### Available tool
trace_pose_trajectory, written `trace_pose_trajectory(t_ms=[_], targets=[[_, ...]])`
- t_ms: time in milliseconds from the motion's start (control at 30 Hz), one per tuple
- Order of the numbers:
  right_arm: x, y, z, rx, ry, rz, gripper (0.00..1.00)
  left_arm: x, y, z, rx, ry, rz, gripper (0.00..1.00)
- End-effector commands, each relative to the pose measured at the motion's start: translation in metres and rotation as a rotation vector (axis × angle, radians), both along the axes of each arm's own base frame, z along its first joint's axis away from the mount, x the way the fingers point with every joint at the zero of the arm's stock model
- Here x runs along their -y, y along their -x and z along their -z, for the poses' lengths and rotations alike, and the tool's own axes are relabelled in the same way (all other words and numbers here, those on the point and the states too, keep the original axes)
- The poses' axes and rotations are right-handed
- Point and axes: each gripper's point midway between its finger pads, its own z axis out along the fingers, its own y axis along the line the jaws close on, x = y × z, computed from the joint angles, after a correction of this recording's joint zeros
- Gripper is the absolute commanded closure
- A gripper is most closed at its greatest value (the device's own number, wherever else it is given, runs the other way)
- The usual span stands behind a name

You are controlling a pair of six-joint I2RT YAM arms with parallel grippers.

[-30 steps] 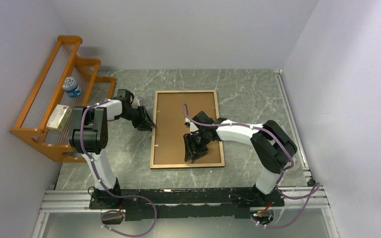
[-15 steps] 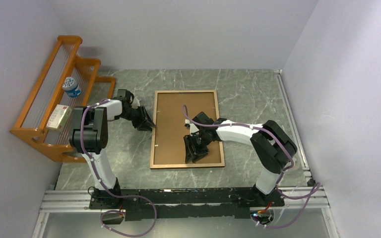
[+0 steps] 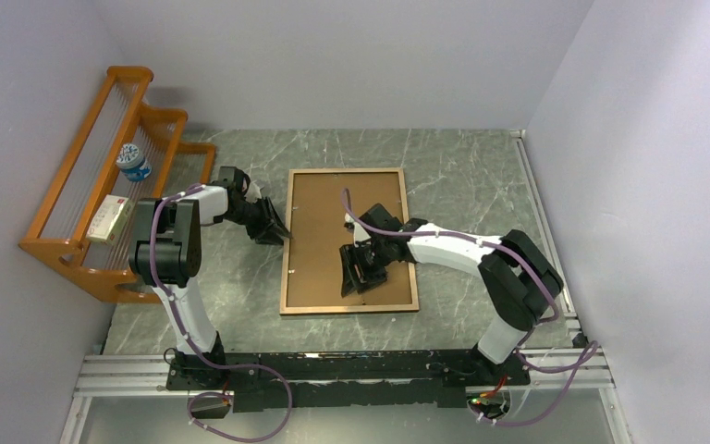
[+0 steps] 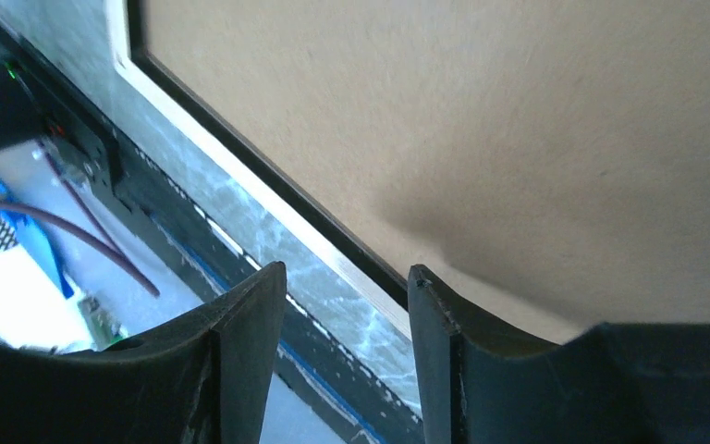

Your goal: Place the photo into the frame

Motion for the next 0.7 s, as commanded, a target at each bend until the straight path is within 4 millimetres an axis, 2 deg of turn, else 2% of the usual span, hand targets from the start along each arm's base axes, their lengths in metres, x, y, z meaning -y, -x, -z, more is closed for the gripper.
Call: trace_pose_trajectory(t_ms=[0, 100, 233, 333, 400, 533, 667], targets=[[-0.012, -0.069, -0.06, 0.288, -0.063, 0.168, 0.44, 0.003, -0.009, -0.015, 0.04, 0.012, 0.012, 0.59], [0.019, -0.108, -0.078, 0.384, -0.01, 0.354, 0.42, 0.001, -0.009, -0.017, 0.049, 0.0, 0.015, 0.57], [0.087, -0.153, -0.091, 0.484, 0.113, 0.618, 0.4, 0.004, -0.007, -0.015, 0.057, 0.019, 0.013, 0.57], [0.139, -0.172, -0.094, 0.519, 0.271, 0.776, 0.36, 0.008, -0.004, -0.012, 0.045, 0.042, 0.016, 0.6], [0.164, -0.178, -0.091, 0.513, 0.346, 0.842, 0.36, 0.011, -0.003, -0.012, 0.043, 0.05, 0.021, 0.63], [0.193, -0.183, -0.085, 0.497, 0.413, 0.927, 0.36, 0.019, -0.005, -0.014, 0.066, 0.068, 0.033, 0.7], [0.198, -0.188, -0.084, 0.503, 0.428, 0.947, 0.36, 0.033, -0.005, -0.014, 0.076, 0.086, 0.075, 0.75]])
